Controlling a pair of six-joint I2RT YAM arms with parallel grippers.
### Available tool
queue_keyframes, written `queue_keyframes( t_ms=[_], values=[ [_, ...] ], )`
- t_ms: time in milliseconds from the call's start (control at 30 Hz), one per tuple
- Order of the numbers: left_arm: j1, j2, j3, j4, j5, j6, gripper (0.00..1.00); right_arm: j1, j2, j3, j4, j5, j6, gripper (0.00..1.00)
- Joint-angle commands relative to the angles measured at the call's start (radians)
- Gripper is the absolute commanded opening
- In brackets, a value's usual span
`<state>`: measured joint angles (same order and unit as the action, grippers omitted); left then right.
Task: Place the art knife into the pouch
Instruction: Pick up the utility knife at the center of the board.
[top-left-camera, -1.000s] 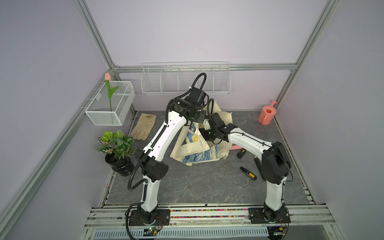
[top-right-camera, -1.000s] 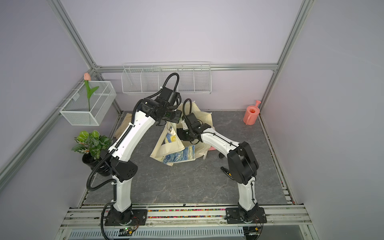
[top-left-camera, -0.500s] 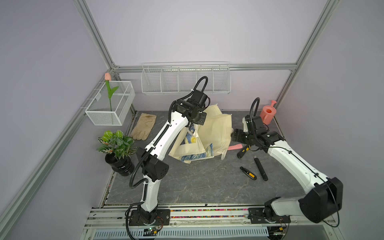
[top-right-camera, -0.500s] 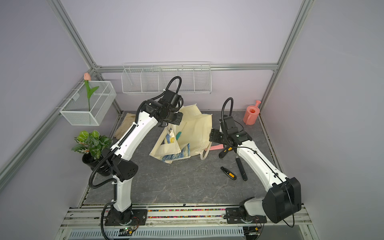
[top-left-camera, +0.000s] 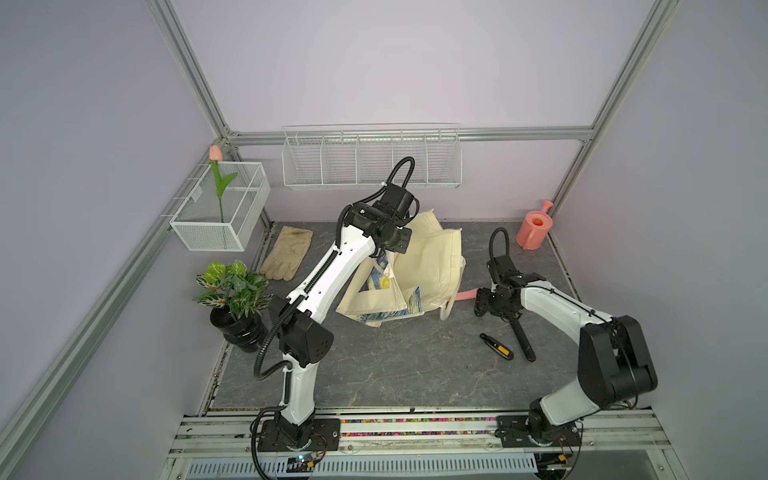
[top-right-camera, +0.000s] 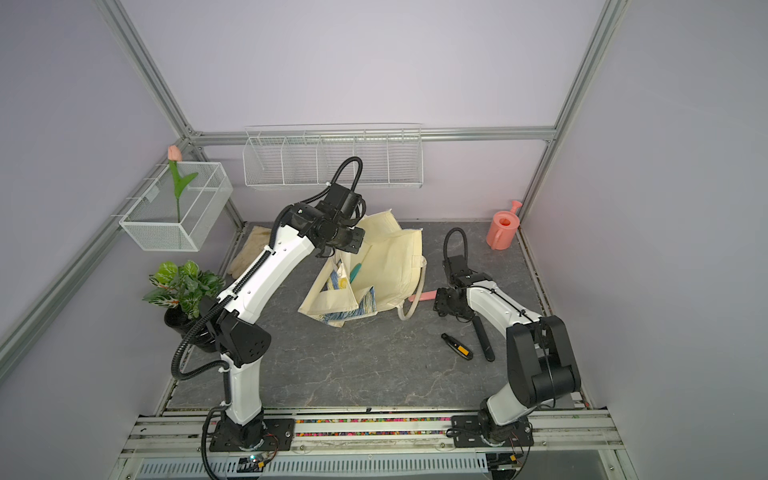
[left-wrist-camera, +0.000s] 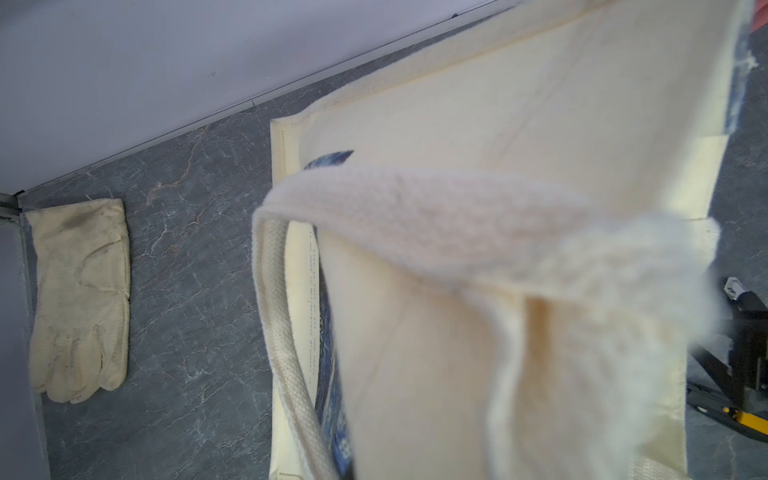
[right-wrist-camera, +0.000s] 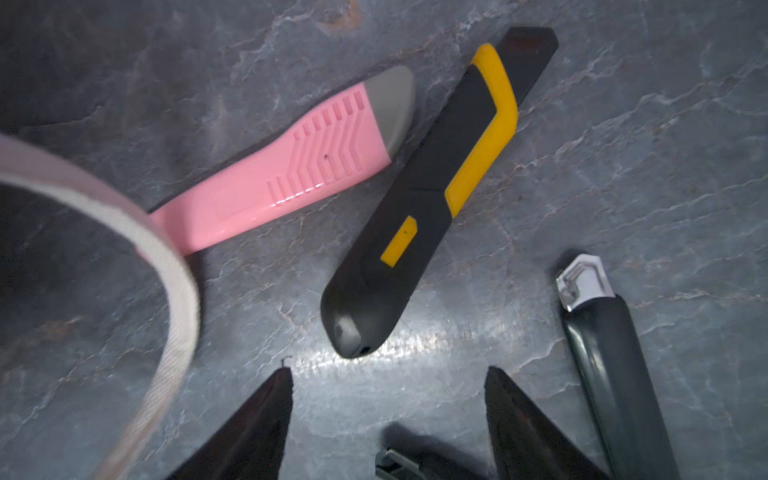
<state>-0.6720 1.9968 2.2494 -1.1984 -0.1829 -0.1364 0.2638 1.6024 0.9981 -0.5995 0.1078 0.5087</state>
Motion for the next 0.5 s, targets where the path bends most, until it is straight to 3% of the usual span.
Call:
queue_keyframes(
  t_ms=[0, 467],
  values=[
    [0.002, -0.036, -0.012, 0.006, 0.023, 0.006, 0.00, -0.013, 0.048, 0.029, 0.029, 0.013, 0.009, 0.74],
    [0.002, -0.043, -0.017, 0.005, 0.037, 0.003, 0.00, -0.039, 0.206, 0.101, 0.072, -0.014, 0.001, 0.71]
  ],
)
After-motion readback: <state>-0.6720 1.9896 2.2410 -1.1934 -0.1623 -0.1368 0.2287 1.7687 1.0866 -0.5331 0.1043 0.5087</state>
